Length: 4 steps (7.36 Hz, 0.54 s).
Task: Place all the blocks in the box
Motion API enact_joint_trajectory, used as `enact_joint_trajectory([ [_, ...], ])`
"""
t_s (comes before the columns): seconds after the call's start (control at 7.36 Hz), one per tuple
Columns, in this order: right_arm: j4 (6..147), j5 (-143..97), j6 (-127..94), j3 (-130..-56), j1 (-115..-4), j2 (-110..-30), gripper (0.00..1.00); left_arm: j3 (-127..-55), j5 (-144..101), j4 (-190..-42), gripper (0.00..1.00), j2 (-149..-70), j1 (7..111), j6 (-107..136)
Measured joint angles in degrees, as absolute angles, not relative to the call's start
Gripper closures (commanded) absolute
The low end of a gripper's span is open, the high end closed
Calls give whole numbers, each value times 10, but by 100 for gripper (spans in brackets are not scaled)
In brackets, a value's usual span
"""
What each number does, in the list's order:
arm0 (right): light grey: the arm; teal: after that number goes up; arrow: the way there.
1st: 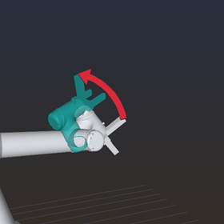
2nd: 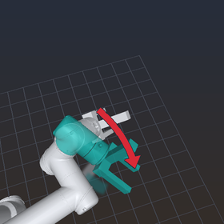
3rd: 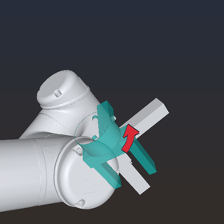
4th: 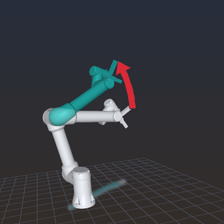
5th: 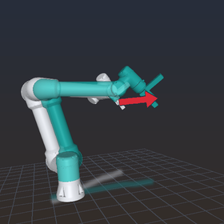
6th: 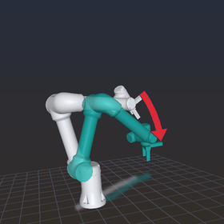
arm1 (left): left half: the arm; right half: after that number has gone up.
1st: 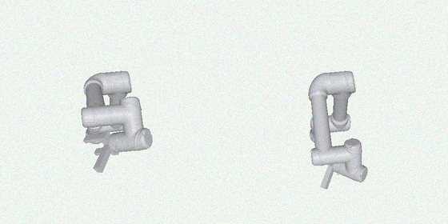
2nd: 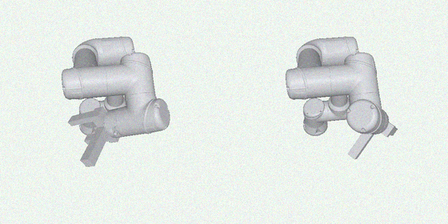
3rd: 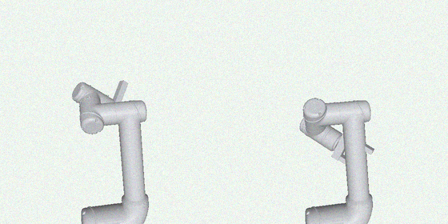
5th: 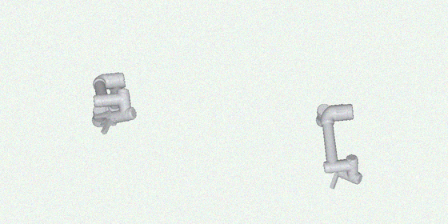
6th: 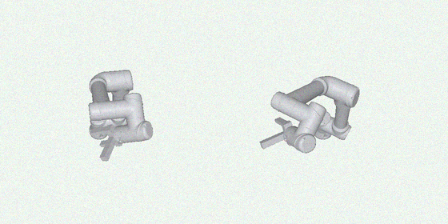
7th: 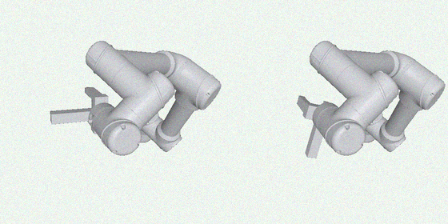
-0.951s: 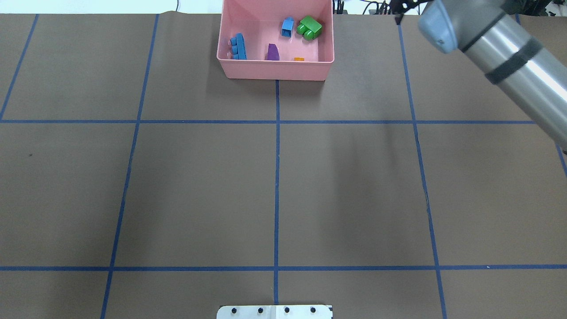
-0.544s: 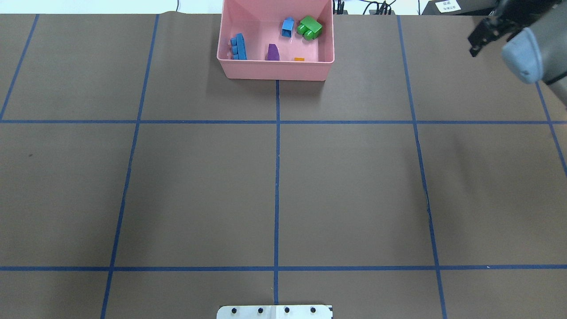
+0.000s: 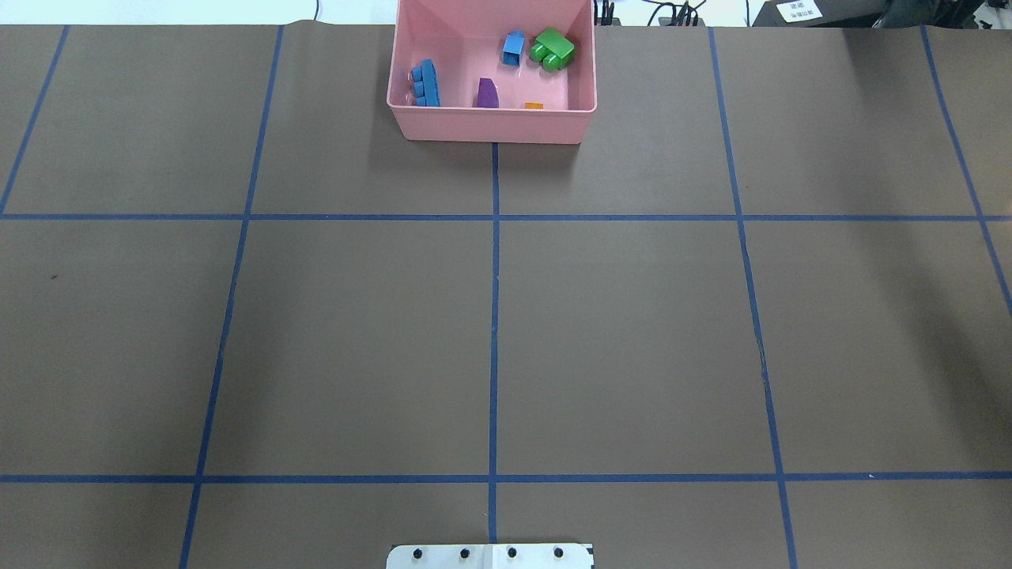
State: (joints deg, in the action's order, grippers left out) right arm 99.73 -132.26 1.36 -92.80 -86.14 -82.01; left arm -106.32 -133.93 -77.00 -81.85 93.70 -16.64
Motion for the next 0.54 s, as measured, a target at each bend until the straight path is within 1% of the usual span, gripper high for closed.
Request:
enact_joint_trajectory([
  [0.27,946,-1345,15,-929,-900,-902,0,-1055,-1339,-782,0,-817,951,-164],
  [0.54,886,-1370,13,-931,-911,-957,0,-1049,-1337,-784,0,-819,952,-162],
])
